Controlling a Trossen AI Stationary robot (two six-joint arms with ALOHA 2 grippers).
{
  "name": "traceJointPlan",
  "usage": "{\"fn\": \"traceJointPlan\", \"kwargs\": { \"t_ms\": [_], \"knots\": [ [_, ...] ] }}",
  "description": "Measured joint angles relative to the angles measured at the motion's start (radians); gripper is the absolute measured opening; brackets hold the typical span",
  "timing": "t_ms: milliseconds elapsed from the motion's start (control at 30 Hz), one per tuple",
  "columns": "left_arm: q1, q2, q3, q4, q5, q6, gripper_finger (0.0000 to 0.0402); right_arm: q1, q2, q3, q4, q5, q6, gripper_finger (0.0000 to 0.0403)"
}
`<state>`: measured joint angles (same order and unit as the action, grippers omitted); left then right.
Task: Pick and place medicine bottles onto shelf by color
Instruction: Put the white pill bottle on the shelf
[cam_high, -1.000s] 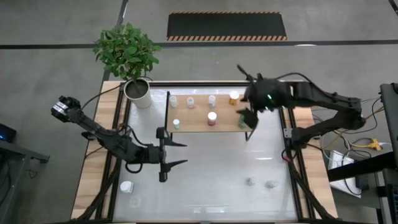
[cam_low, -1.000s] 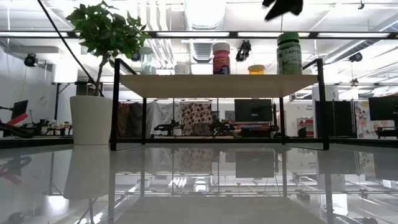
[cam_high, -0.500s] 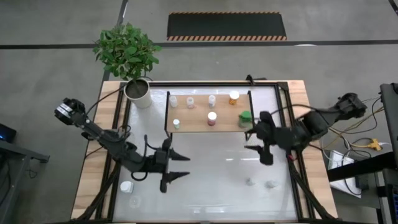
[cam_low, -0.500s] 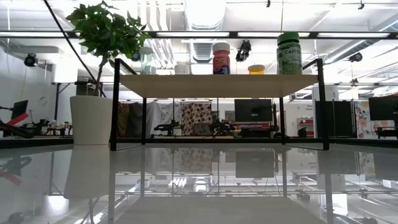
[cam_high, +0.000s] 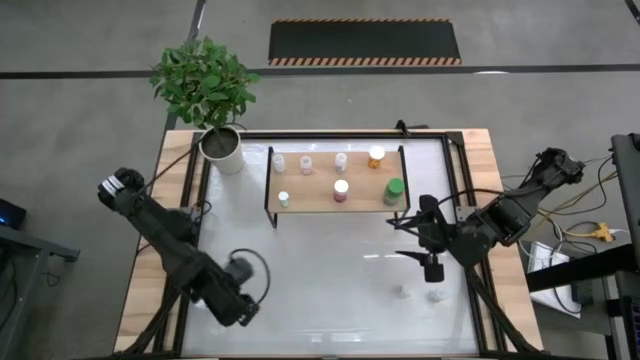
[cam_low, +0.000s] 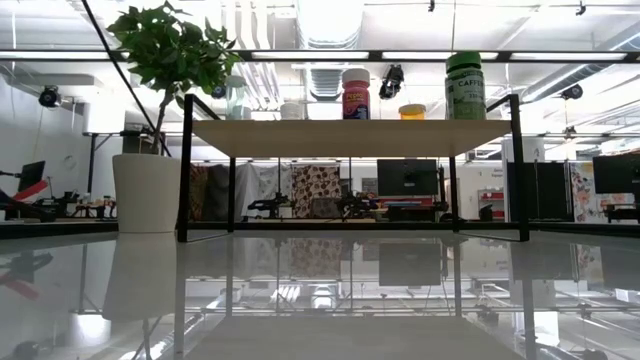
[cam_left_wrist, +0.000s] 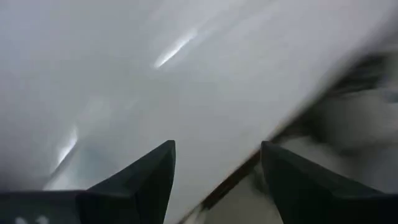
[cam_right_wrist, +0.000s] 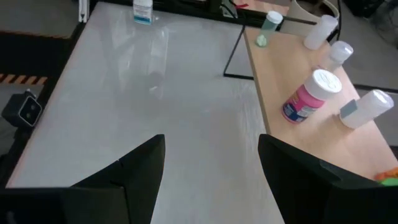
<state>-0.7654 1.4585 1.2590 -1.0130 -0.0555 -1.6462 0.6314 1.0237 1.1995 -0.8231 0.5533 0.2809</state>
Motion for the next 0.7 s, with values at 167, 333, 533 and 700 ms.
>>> {"fn": "traceJointPlan", "kwargs": {
  "t_ms": [167,333,533,700],
  "knots": [
    [-0.073,0.057,-0.014,-0.237,0.267,-0.287,0.0219,0.0,-0.001,-0.041,0.045,0.0,-0.016,0.0247],
    [-0.135,0.06,-0.06,-0.218,0.294,-0.472,0.0219,0.0,-0.001,-0.077,0.051,-0.001,0.001,0.0247],
    [-0.172,0.059,-0.088,-0.218,0.292,-0.523,0.0219,-0.001,-0.001,-0.103,0.053,-0.002,0.022,0.0247],
    [-0.171,0.059,-0.111,-0.21,0.273,-0.522,0.0219,-0.001,-0.001,-0.109,0.055,-0.002,0.047,0.0247]
  ]
}}
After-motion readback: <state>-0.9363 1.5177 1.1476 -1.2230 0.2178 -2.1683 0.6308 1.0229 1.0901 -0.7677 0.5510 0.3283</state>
